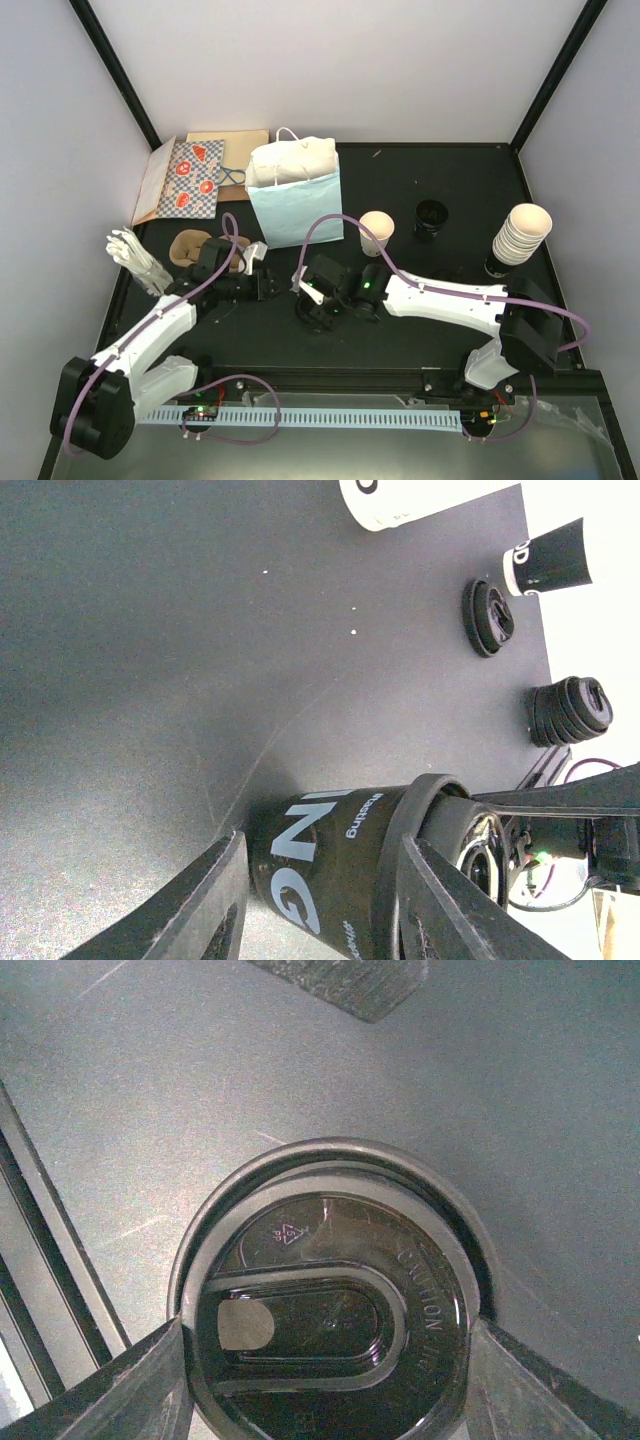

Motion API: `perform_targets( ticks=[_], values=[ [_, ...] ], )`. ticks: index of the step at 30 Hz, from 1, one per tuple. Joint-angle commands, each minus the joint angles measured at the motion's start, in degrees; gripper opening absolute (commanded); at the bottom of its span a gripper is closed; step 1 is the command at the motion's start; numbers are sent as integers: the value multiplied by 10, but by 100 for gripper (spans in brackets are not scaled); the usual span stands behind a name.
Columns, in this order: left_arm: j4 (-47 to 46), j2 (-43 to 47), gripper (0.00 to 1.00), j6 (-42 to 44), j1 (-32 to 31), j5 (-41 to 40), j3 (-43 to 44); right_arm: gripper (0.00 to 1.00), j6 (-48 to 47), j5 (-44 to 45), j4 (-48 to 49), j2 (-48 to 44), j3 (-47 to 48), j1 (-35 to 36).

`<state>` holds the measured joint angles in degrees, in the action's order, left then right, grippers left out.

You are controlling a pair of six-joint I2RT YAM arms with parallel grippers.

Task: Pack the takeout coffee

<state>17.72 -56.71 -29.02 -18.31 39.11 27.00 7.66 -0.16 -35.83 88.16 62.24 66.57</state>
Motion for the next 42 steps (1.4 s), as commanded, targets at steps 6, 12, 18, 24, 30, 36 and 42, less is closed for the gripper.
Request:
perform_targets(
  ticks=[6,12,18,24,30,36,42],
  values=[
    [-52,49,44,-30,5,17,-48,66,-19,-60,-86,56,-38,18],
    [-82,60,43,-44,5,28,-75,66,-22,-62,-87,59,-38,18],
    [-103,39,39,-43,5,51,-80,66,-23,-67,-89,66,-35,19],
    [-132,18,38,-47,4,70,-87,66,-23,-68,-90,67,-34,19],
    [-160,2,38,-52,-3,93,-90,66,-23,-69,-92,70,-33,19],
    [-170,7,39,-57,-4,97,-93,66,-23,-72,-92,75,-32,19],
    [-169,-18,38,-49,-7,103,-90,65,-24,-70,-92,75,-32,19]
  ],
)
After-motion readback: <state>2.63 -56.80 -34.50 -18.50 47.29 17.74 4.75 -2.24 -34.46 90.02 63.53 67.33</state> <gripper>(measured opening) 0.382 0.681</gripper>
